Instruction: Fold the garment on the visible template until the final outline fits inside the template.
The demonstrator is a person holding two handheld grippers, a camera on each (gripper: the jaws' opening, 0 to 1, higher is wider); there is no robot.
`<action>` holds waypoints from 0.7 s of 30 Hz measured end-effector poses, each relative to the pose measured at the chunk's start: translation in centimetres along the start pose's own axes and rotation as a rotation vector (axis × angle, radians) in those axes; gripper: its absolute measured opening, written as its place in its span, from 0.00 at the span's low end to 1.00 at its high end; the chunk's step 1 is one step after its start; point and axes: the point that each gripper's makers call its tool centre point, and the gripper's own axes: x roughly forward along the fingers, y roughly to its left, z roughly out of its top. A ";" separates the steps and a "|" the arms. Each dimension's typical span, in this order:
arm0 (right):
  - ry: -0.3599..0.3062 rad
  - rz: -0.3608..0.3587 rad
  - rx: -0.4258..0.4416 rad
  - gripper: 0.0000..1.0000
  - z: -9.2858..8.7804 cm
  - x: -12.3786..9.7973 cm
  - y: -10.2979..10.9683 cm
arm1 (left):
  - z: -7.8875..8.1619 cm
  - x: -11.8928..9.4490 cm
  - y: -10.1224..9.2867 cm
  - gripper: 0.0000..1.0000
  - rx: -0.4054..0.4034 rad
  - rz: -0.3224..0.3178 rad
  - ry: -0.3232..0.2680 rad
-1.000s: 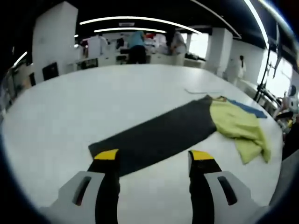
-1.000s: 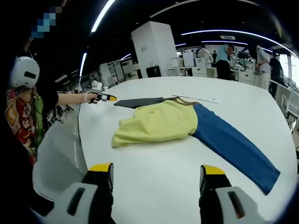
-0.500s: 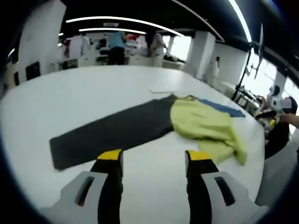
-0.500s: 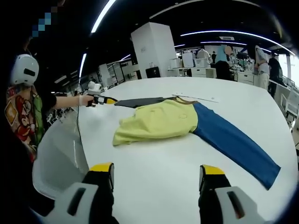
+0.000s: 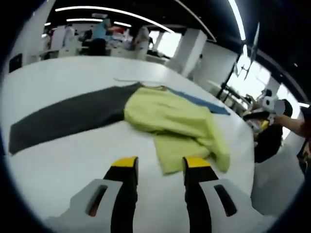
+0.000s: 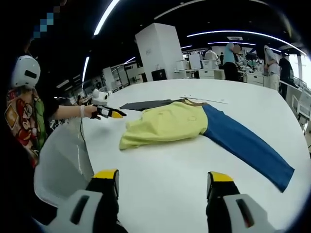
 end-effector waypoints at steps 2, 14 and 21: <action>-0.005 -0.003 0.002 0.74 0.0 -0.2 0.0 | -0.1 0.2 -0.7 0.34 0.006 -0.007 0.000; -0.016 -0.003 0.004 0.73 -0.3 -0.3 0.3 | -1.5 1.3 -1.8 0.29 -0.025 -0.006 0.037; -0.019 0.000 0.010 0.73 -0.6 -0.7 0.7 | -2.2 1.8 -1.0 0.22 -0.068 0.024 0.044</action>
